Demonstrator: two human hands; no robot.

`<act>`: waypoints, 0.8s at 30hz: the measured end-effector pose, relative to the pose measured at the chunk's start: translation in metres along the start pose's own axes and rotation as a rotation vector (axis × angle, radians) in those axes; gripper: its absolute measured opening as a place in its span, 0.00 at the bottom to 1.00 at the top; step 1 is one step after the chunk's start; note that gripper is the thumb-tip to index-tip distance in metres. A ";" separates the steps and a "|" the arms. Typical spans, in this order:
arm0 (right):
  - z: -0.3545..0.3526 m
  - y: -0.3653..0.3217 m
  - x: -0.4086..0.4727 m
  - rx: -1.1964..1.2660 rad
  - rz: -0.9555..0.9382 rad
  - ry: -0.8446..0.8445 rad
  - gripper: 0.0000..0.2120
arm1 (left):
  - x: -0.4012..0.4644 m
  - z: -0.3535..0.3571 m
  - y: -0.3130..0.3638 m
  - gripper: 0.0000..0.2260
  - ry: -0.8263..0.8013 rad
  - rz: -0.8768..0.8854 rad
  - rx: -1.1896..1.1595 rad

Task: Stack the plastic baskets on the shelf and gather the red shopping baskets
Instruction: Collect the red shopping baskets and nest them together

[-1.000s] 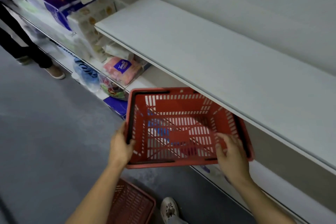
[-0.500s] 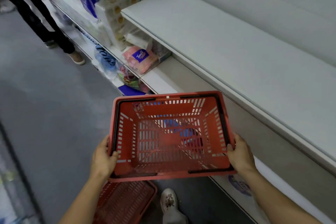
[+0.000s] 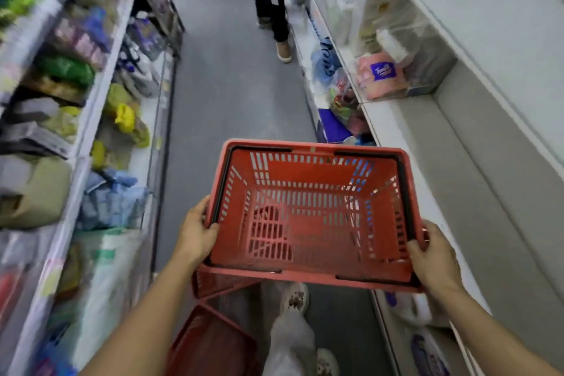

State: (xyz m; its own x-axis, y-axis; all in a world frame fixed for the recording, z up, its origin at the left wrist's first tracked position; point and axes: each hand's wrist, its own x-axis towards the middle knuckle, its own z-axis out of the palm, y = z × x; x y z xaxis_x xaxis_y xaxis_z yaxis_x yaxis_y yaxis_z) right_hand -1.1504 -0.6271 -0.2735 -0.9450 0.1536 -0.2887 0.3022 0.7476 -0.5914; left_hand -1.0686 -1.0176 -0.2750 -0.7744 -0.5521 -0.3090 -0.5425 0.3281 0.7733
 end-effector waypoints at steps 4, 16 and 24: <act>0.024 -0.027 -0.020 -0.035 -0.150 -0.136 0.21 | -0.050 -0.037 -0.071 0.30 0.140 -0.136 -0.063; 0.132 -0.077 -0.104 -0.284 -0.450 -0.412 0.19 | -0.206 -0.095 -0.245 0.32 0.363 -0.414 -0.161; 0.257 -0.069 -0.167 -0.384 -0.534 -0.612 0.24 | -0.299 -0.096 -0.357 0.32 0.533 -0.619 -0.175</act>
State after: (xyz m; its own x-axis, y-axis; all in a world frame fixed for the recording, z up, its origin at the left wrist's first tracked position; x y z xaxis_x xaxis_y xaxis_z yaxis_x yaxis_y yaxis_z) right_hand -0.9810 -0.8703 -0.3775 -0.6824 -0.5653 -0.4634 -0.3243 0.8023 -0.5012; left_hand -0.6123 -1.0429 -0.4059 -0.0710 -0.8966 -0.4371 -0.7265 -0.2538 0.6386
